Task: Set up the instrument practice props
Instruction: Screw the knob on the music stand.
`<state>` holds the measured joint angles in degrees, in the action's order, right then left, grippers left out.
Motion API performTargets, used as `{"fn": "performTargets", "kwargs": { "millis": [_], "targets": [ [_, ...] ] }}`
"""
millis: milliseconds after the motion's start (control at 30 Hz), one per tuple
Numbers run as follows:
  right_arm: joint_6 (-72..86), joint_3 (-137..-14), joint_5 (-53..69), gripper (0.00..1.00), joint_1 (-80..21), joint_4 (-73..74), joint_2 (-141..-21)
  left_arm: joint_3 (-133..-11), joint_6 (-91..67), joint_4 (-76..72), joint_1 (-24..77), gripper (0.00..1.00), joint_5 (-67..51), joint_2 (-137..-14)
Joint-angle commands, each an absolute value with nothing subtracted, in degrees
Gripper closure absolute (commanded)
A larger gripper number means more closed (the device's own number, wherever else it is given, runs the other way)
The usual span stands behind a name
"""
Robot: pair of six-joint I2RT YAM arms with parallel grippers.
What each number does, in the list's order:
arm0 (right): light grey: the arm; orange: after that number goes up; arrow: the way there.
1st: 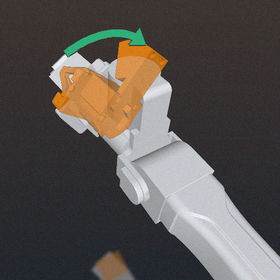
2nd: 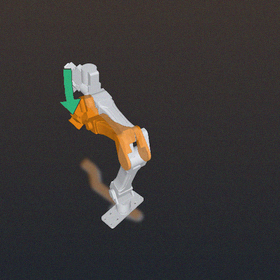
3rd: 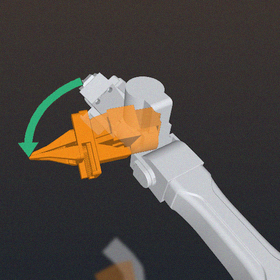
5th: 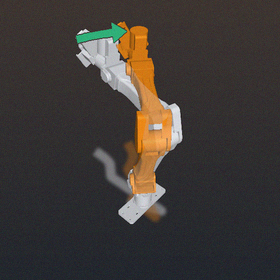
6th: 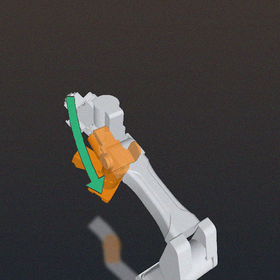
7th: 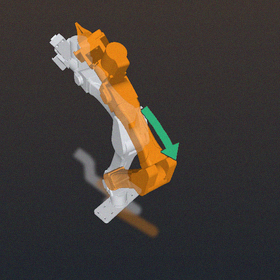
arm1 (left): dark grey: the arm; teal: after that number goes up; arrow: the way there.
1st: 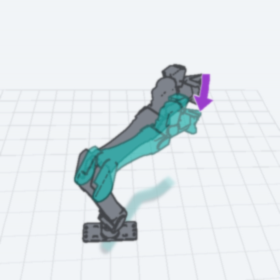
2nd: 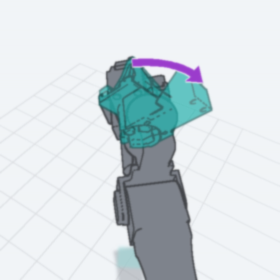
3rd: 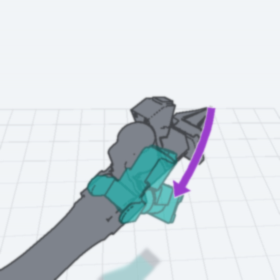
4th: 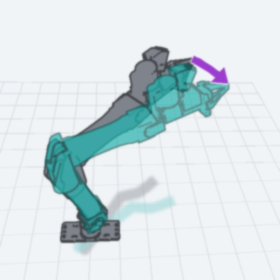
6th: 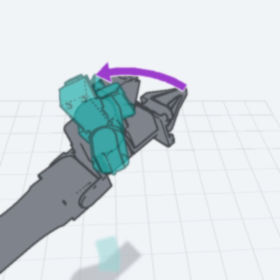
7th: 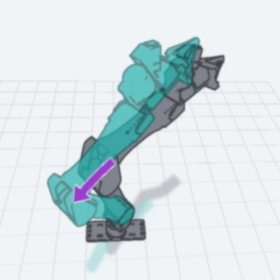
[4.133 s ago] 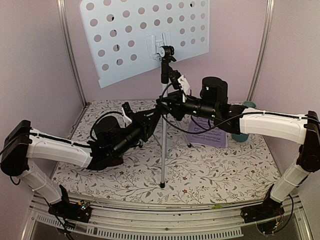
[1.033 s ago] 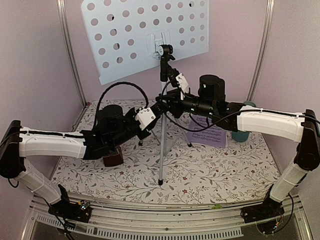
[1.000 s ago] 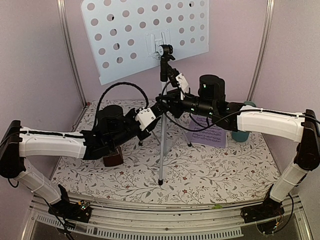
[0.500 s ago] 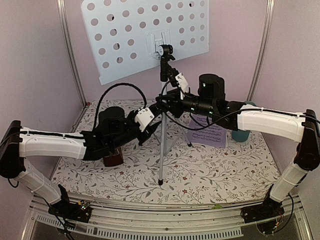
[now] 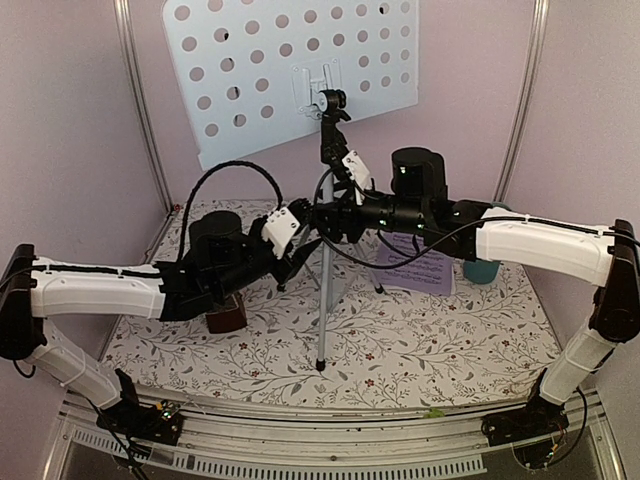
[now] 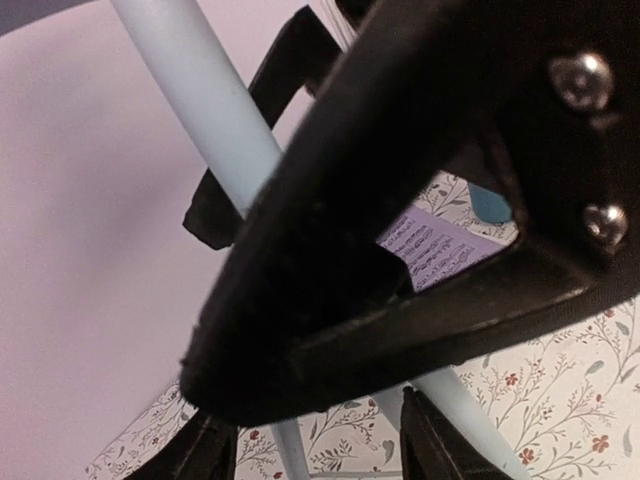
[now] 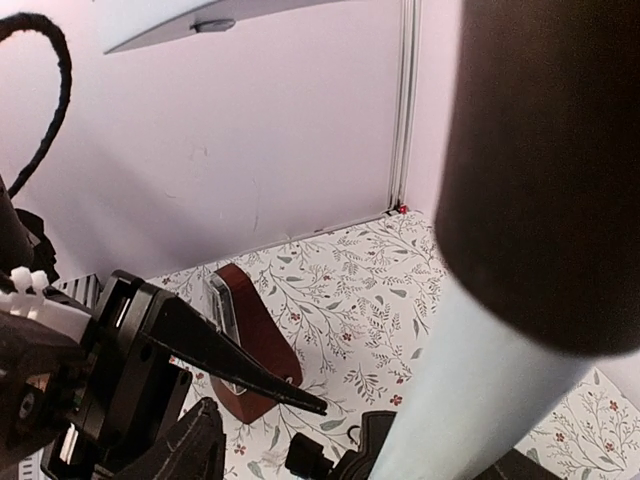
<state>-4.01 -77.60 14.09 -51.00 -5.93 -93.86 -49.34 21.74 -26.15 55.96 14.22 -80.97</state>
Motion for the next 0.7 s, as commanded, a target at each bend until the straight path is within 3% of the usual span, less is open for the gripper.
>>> {"fn": "performTargets", "kwargs": {
  "millis": [0,133,167,667],
  "targets": [
    [-2.55,-74.84,13.62,0.25,-51.45,4.72,-94.32,-47.14,20.06,-28.87,55.99,0.43,13.85,-78.43],
    [-2.47,-74.32,12.48,0.16,-51.49,4.39,-93.38,-46.47,19.48,-29.75,55.85,0.41,13.76,-77.77],
    [-2.40,-74.23,12.07,0.01,-51.44,4.39,-93.15,-46.27,19.29,-30.05,55.89,0.41,13.56,-77.66],
    [5.45,-65.01,0.46,0.01,-52.50,-1.60,-83.28,-39.48,13.69,-35.69,55.15,0.37,9.13,-68.13]
  ]
}}
